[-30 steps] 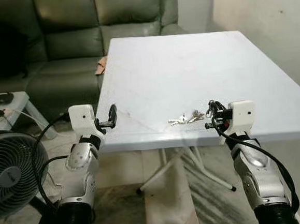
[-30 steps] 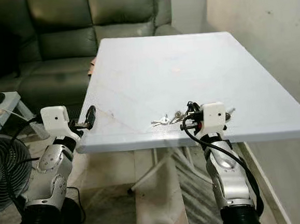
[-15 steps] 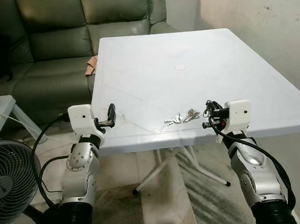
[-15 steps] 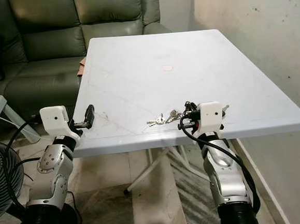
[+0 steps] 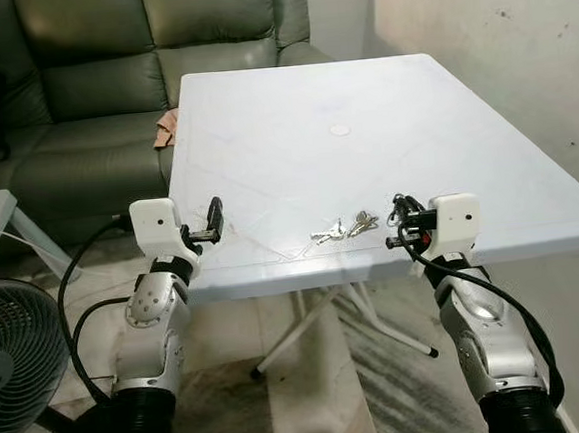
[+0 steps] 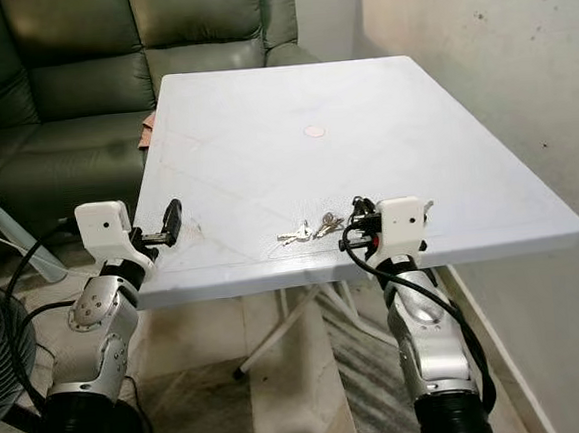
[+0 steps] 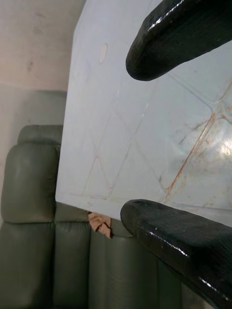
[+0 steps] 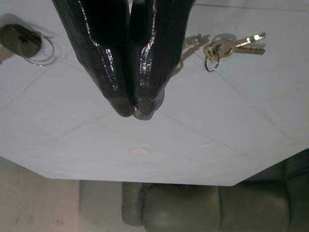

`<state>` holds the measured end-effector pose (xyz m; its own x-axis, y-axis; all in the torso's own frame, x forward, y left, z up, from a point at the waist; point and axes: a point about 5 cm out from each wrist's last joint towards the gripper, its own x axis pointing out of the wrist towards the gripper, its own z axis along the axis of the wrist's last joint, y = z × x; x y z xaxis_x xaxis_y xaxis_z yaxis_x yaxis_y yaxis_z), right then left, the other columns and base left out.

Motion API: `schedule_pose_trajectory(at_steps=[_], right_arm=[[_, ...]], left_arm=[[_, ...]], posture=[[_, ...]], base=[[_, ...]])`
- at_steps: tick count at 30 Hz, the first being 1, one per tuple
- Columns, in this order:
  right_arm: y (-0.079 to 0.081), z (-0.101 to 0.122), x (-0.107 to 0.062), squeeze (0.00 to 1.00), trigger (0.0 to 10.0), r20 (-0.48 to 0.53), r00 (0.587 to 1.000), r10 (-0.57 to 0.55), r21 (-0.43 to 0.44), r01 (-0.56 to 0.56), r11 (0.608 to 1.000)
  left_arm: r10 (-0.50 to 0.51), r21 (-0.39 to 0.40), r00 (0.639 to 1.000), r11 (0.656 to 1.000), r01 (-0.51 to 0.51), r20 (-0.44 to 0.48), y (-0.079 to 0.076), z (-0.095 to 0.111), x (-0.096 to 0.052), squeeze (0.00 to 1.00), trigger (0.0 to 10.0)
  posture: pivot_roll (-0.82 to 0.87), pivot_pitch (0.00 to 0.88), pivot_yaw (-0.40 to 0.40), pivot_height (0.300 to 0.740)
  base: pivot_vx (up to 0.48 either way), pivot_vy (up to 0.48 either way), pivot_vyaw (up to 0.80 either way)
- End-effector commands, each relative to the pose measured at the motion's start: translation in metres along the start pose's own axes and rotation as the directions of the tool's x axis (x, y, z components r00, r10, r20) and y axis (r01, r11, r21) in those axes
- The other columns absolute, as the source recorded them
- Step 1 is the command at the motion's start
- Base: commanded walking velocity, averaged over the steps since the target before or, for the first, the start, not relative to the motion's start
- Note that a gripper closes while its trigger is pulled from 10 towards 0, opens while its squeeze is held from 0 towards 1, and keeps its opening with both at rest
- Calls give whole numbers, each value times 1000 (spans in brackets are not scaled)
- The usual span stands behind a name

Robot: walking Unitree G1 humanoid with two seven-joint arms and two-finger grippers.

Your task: Hang keys on a hook

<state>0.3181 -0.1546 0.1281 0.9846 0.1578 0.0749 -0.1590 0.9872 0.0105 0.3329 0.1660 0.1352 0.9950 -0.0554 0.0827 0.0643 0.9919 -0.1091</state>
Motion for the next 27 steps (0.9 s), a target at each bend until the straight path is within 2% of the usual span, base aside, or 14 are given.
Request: schedule_pose_trajectory(at_steps=[1, 5, 9, 27], right_arm=[[-7, 0, -1, 0, 10000, -1, 1000, -17, -10, 17, 1000], [-7, -1, -1, 0, 10000, -5, 1000, -12, -13, 12, 1000], [-8, -1, -2, 0, 10000, -5, 1000, -12, -18, 12, 1000], [-11, -1, -1, 0, 10000, -8, 1000, -11, -26, 11, 1000]], left_arm=[[-16, -16, 1000, 1000, 16, -8, -8, -1, 3, 0, 10000], [-43, 22, 999, 999, 43, -12, -10, -2, 3, 0, 10000], [-21, 3, 1000, 1000, 21, -22, -7, -2, 4, 0, 10000], [5, 1, 1000, 1000, -5, -20, -8, -2, 4, 0, 10000]], posture=[[79, 0, 0, 740], [78, 0, 1, 740], [75, 0, 3, 740], [83, 0, -10, 740]], base=[[0, 0, -712], [0, 0, -712], [0, 0, -711], [0, 0, -711]])
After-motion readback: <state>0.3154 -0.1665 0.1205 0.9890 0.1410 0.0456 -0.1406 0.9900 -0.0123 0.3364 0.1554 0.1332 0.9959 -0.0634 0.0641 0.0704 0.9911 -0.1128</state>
